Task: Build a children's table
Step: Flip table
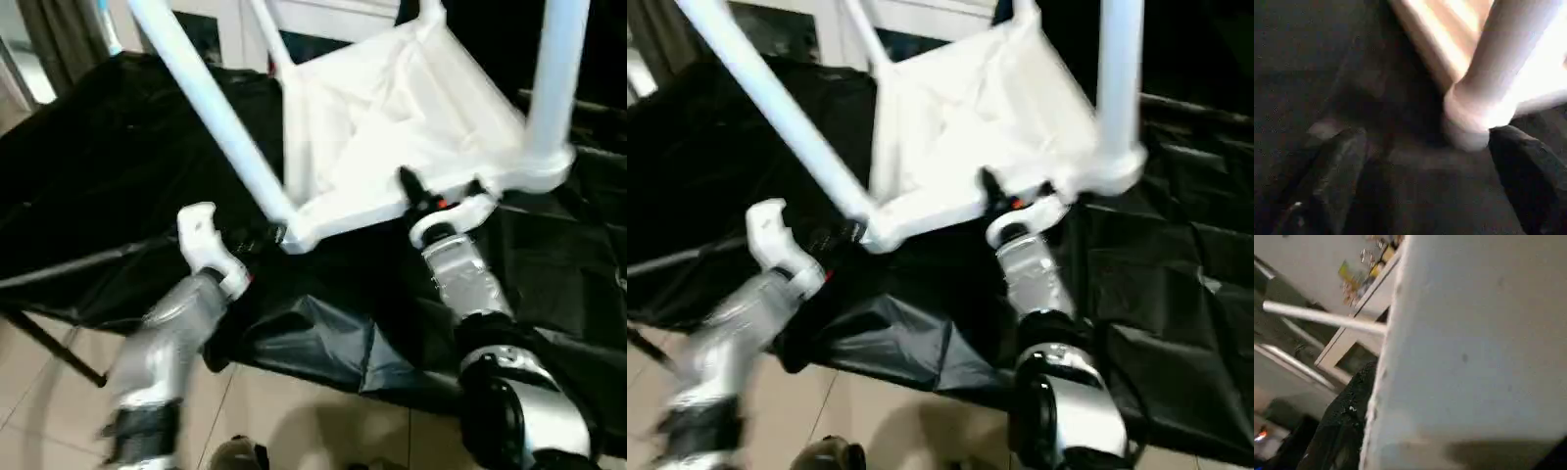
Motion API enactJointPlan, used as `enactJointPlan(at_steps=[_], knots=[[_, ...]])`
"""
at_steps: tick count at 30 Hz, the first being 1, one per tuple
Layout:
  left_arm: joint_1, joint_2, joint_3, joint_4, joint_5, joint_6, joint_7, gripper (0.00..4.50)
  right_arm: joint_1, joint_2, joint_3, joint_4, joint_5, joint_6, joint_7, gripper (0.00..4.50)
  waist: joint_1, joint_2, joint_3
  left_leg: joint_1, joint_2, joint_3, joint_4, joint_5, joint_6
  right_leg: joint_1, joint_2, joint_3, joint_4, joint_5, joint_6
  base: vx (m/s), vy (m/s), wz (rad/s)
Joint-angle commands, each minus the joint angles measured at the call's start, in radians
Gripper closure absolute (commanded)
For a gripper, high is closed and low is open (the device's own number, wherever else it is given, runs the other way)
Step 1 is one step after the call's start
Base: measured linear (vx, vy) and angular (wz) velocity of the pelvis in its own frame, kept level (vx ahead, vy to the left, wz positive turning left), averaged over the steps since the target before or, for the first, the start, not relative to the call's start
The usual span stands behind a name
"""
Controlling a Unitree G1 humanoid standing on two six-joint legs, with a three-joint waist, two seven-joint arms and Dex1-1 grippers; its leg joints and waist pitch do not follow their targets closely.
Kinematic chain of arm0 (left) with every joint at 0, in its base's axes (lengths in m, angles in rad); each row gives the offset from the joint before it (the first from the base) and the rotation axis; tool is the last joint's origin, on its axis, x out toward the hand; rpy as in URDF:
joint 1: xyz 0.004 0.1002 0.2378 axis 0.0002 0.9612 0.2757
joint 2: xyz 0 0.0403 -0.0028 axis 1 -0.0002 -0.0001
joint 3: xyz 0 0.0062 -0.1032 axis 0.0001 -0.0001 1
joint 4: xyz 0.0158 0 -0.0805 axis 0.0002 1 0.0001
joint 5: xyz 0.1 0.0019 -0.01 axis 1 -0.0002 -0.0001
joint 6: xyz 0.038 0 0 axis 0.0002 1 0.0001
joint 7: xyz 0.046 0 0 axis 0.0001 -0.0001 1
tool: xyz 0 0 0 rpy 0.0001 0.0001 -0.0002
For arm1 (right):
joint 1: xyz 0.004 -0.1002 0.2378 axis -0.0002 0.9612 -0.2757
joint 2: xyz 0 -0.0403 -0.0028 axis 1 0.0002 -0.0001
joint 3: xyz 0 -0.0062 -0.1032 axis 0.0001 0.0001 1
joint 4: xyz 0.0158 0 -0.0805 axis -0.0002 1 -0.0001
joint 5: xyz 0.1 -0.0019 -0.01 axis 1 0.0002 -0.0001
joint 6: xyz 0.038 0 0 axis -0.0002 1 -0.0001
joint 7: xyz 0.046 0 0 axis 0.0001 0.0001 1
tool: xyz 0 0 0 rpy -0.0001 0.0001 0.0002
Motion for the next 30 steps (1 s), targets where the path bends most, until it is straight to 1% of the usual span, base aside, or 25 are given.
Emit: enactJointPlan(at_steps=[1,2,3,5,6,7,8,9,10,11,12,13,14,16,17,19,20,21,22,23,25,27,28,29,30], knots=[[0.009,0.033,-0.064,-0.064,0.039,-0.025,-0.061,0.0,0.021,-0.041,-0.005,-0.108,-0.061,-0.046,-0.049,2.39,-0.011,-0.011,-0.081,0.051,0.088,-0.039,-0.076,-0.051,0.029,0.027,-0.067,0.041,-0.058,-0.021,-0.202,0.0,0.0,0.0],[0.01,0.048,-0.074,-0.08,0.047,-0.038,-0.074,0.0,0.034,-0.044,0.009,-0.134,-0.08,-0.04,-0.057,2.4,-0.005,-0.004,-0.081,0.055,0.087,-0.038,-0.077,-0.066,0.017,0.023,-0.069,0.043,-0.06,-0.04,-0.194,0.0,0.0,0.0],[0.009,0.063,-0.088,-0.095,0.06,-0.055,-0.087,0.0,0.047,-0.047,0.023,-0.158,-0.1,-0.035,-0.065,2.4,-0.005,-0.003,-0.079,0.056,0.088,-0.037,-0.079,-0.08,0.008,0.022,-0.07,0.044,-0.062,-0.053,-0.191,0.0,0.0,0.0],[0.008,0.077,-0.101,-0.109,0.067,-0.061,-0.096,0.0,0.058,-0.049,0.033,-0.177,-0.113,-0.033,-0.074,2.4,-0.01,-0.005,-0.077,0.05,0.087,-0.041,-0.085,-0.114,-0.017,0.028,-0.071,0.044,-0.064,-0.092,-0.175,0.0,0.0,0.0],[-0.002,0.095,-0.129,-0.134,0.089,-0.082,-0.106,0.0,0.084,-0.049,0.047,-0.221,-0.129,-0.021,-0.095,2.4,-0.012,-0.011,-0.075,0.049,0.087,-0.041,-0.088,-0.139,-0.031,0.027,-0.073,0.045,-0.068,-0.126,-0.165,0.0,0.0,0.0],[-0.009,0.108,-0.149,-0.152,0.1,-0.092,-0.116,0.0,0.104,-0.053,0.064,-0.251,-0.148,-0.016,-0.103,2.4,-0.011,-0.007,-0.075,0.055,0.087,-0.04,-0.088,-0.155,-0.04,0.021,-0.073,0.047,-0.071,-0.142,-0.147,0.0,0.0,0.0],[-0.022,0.124,-0.173,-0.176,0.116,-0.098,-0.123,0.0,0.134,-0.062,0.093,-0.295,-0.186,-0.008,-0.117,2.4,-0.012,-0.009,-0.072,0.051,0.087,-0.044,-0.092,-0.164,-0.049,0.023,-0.072,0.047,-0.075,-0.16,-0.129,0.0,0.0,0.0],[-0.022,0.124,-0.173,-0.176,0.116,-0.098,-0.123,0.0,0.134,-0.062,0.093,-0.295,-0.186,-0.008,-0.117,2.4,-0.013,-0.009,-0.074,0.052,0.087,-0.043,-0.093,-0.167,-0.054,0.023,-0.073,0.047,-0.074,-0.165,-0.123,0.0,0.0,0.0],[-0.052,0.133,-0.197,-0.207,0.133,-0.104,-0.127,0.0,0.169,-0.074,0.122,-0.347,-0.237,0.001,-0.142,2.4,-0.019,-0.011,-0.073,0.046,0.085,-0.045,-0.095,-0.175,-0.062,0.027,-0.074,0.047,-0.073,-0.176,-0.12,0.0,0.0,0.0],[-0.052,0.133,-0.197,-0.207,0.133,-0.104,-0.127,0.0,0.169,-0.074,0.122,-0.347,-0.237,0.001,-0.142,2.4,-0.018,-0.01,-0.072,0.048,0.085,-0.045,-0.096,-0.179,-0.068,0.024,-0.072,0.047,-0.077,-0.189,-0.113,0.0,0.0,0.0],[-0.083,0.135,-0.208,-0.232,0.142,-0.105,-0.131,0.0,0.192,-0.085,0.138,-0.388,-0.273,0.009,-0.161,2.4,-0.02,-0.011,-0.071,0.052,0.085,-0.044,-0.095,-0.196,-0.076,0.019,-0.073,0.049,-0.078,-0.202,-0.109,0.0,0.0,0.0],[-0.096,0.136,-0.211,-0.242,0.144,-0.103,-0.13,0.0,0.2,-0.09,0.145,-0.404,-0.286,0.011,-0.167,2.4,-0.02,-0.012,-0.072,0.049,0.085,-0.045,-0.096,-0.197,-0.083,0.023,-0.074,0.049,-0.078,-0.21,-0.102,0.0,0.0,0.0],[-0.124,0.135,-0.212,-0.253,0.146,-0.105,-0.13,0.0,0.207,-0.103,0.159,-0.415,-0.315,0.009,-0.174,2.4,-0.022,-0.005,-0.071,0.048,0.083,-0.047,-0.096,-0.205,-0.091,0.022,-0.074,0.049,-0.08,-0.224,-0.099,0.0,0.0,0.0],[-0.19,0.138,-0.208,-0.288,0.136,-0.103,-0.14,0.0,0.221,-0.135,0.188,-0.442,-0.378,0.019,-0.198,2.4,-0.025,-0.013,-0.071,0.048,0.08,-0.047,-0.094,-0.22,-0.1,0.022,-0.074,0.049,-0.084,-0.248,-0.091,0.0,0.0,0.0],[-0.19,0.138,-0.208,-0.288,0.136,-0.103,-0.14,0.0,0.221,-0.135,0.188,-0.442,-0.378,0.019,-0.198,2.4,-0.025,-0.013,-0.071,0.048,0.08,-0.047,-0.094,-0.22,-0.1,0.022,-0.074,0.049,-0.084,-0.248,-0.091,0.0,0.0,0.0],[-0.232,0.141,-0.202,-0.307,0.121,-0.076,-0.134,0.0,0.23,-0.17,0.225,-0.46,-0.424,0.047,-0.21,2.4,-0.032,-0.013,-0.071,0.045,0.079,-0.047,-0.094,-0.225,-0.105,0.022,-0.072,0.049,-0.086,-0.251,-0.086,0.0,0.0,0.0],[-0.242,0.144,-0.202,-0.308,0.131,-0.076,-0.126,0.0,0.233,-0.177,0.233,-0.465,-0.434,0.049,-0.215,2.4,-0.036,-0.014,-0.072,0.047,0.079,-0.049,-0.094,-0.243,-0.111,0.021,-0.07,0.049,-0.086,-0.258,-0.08,0.0,0.0,0.0],[-0.263,0.149,-0.203,-0.311,0.153,-0.082,-0.107,0.0,0.239,-0.191,0.25,-0.476,-0.457,0.053,-0.224,2.4,-0.039,-0.016,-0.072,0.045,0.079,-0.05,-0.095,-0.252,-0.114,0.021,-0.069,0.049,-0.087,-0.262,-0.078,0.0,0.0,0.0],[-0.271,0.15,-0.203,-0.311,0.164,-0.087,-0.101,0.0,0.242,-0.196,0.255,-0.483,-0.463,0.055,-0.229,2.41,-0.041,-0.018,-0.075,0.046,0.079,-0.052,-0.094,-0.26,-0.116,0.022,-0.069,0.048,-0.087,-0.262,-0.074,0.0,0.0,0.0],[-0.282,0.152,-0.202,-0.306,0.17,-0.096,-0.102,0.0,0.243,-0.2,0.26,-0.489,-0.471,0.064,-0.24,2.41,-0.043,-0.023,-0.074,0.044,0.079,-0.052,-0.095,-0.267,-0.115,0.022,-0.069,0.049,-0.089,-0.268,-0.072,0.0,0.0,0.0],[-0.305,0.149,-0.201,-0.288,0.183,-0.16,-0.116,0.0,0.249,-0.211,0.274,-0.505,-0.497,0.086,-0.27,2.45,-0.043,-0.022,-0.075,0.049,0.08,-0.054,-0.095,-0.292,-0.118,0.017,-0.069,0.049,-0.093,-0.286,-0.071,0.0,0.0,0.0],[-0.323,0.15,-0.202,-0.285,0.191,-0.159,-0.114,0.0,0.255,-0.214,0.281,-0.52,-0.519,0.102,-0.297,2.46,-0.042,-0.022,-0.075,0.054,0.081,-0.055,-0.096,-0.31,-0.127,0.012,-0.066,0.048,-0.092,-0.281,-0.071,0.0,0.0,0.0],[-0.33,0.147,-0.204,-0.288,0.195,-0.153,-0.106,0.0,0.26,-0.215,0.287,-0.528,-0.534,0.111,-0.31,2.5,-0.041,-0.02,-0.075,0.06,0.081,-0.054,-0.097,-0.33,-0.139,0.006,-0.063,0.048,-0.093,-0.278,-0.071,0.0,0.0,0.0],[-0.339,0.145,-0.212,-0.288,0.21,-0.168,-0.101,0.0,0.265,-0.216,0.293,-0.534,-0.552,0.113,-0.319,2.5,-0.04,-0.021,-0.075,0.065,0.081,-0.054,-0.097,-0.355,-0.146,0.002,-0.063,0.047,-0.094,-0.278,-0.073,0.0,0.0,0.0],[-0.341,0.144,-0.214,-0.287,0.214,-0.175,-0.1,0.0,0.266,-0.217,0.294,-0.535,-0.556,0.113,-0.321,2.5,-0.04,-0.021,-0.075,0.065,0.081,-0.054,-0.098,-0.364,-0.149,0.001,-0.063,0.048,-0.094,-0.277,-0.073,0.0,0.0,0.0]])
